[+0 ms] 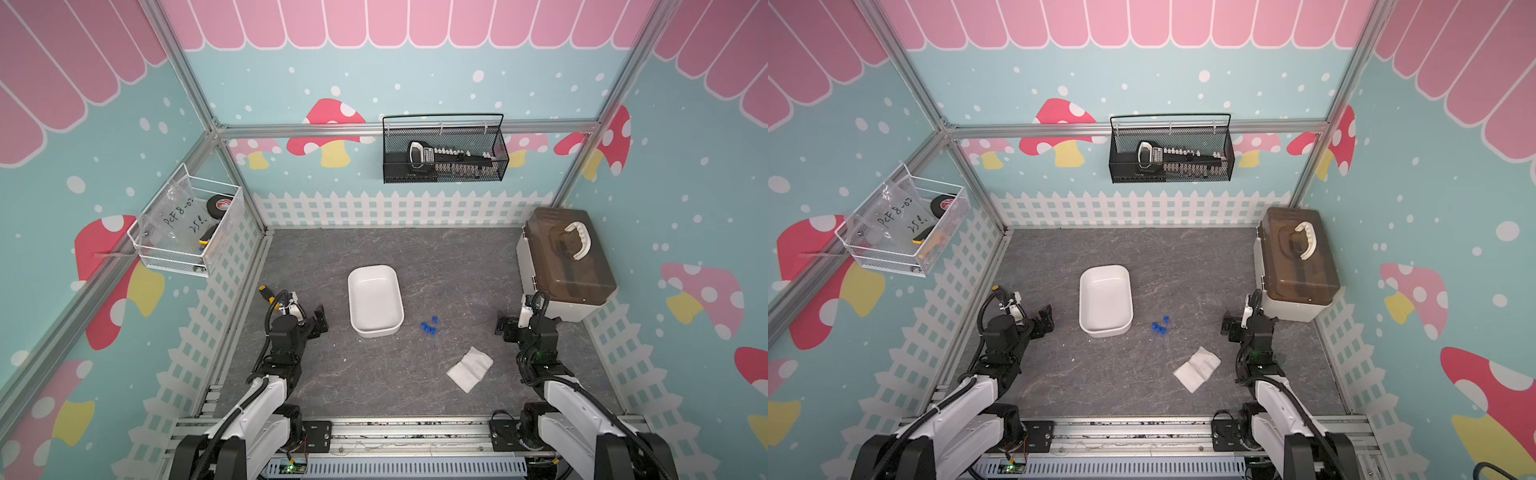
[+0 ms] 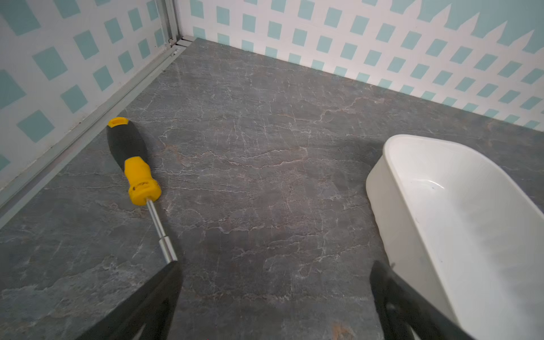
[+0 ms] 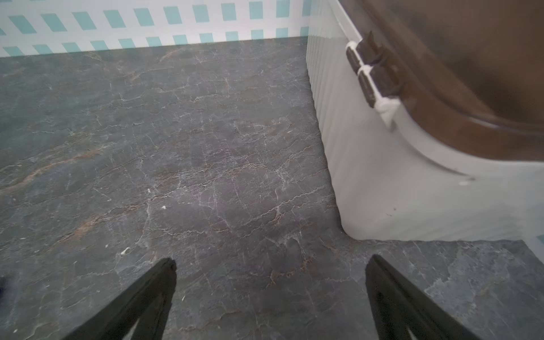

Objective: Wipe the exteriors of test tubes
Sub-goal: Pick up the cleaning item at the center of the board.

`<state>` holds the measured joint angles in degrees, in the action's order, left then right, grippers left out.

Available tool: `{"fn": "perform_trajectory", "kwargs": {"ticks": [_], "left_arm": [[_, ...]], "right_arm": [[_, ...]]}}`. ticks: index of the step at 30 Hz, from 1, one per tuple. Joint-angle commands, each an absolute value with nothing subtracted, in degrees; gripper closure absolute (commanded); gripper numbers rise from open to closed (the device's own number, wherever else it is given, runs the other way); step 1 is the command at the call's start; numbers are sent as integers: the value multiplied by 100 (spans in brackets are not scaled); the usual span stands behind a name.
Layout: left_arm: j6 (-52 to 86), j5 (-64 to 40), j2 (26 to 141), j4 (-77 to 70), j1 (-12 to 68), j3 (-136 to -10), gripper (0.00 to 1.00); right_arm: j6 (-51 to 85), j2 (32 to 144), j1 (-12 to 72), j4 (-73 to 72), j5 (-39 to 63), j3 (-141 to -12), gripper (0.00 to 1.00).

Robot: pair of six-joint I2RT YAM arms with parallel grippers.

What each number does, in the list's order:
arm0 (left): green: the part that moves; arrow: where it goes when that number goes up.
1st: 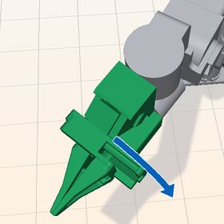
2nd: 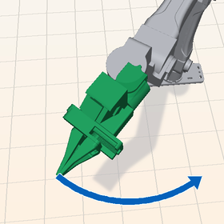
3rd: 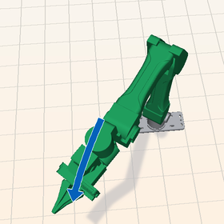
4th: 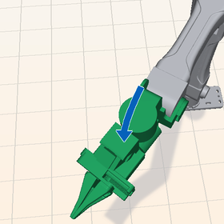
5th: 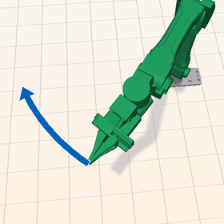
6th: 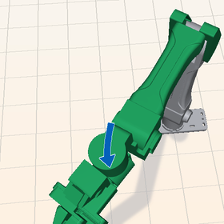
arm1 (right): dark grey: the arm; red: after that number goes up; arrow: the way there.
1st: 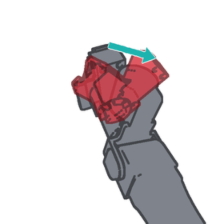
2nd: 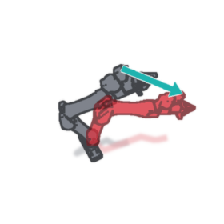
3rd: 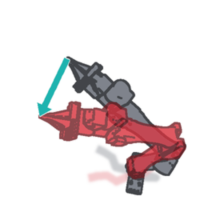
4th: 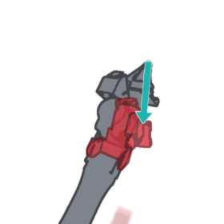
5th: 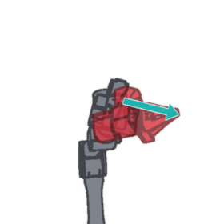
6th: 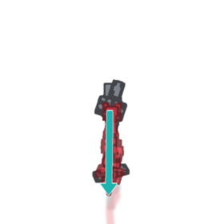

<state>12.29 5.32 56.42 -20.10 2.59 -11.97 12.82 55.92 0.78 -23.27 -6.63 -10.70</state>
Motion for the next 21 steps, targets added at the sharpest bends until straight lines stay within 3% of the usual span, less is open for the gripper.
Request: {"fn": "perform_trajectory", "kwargs": {"ticks": [1, 21], "left_arm": [[182, 616, 8810, -5006, 141, -2274, 0], [195, 468, 8813, -4930, 87, -2303, 0]], "right_arm": [[215, 8744, 83, -5260, -949, -2072, 1], [223, 8758, 58, -5189, -905, -2113, 1]]}}
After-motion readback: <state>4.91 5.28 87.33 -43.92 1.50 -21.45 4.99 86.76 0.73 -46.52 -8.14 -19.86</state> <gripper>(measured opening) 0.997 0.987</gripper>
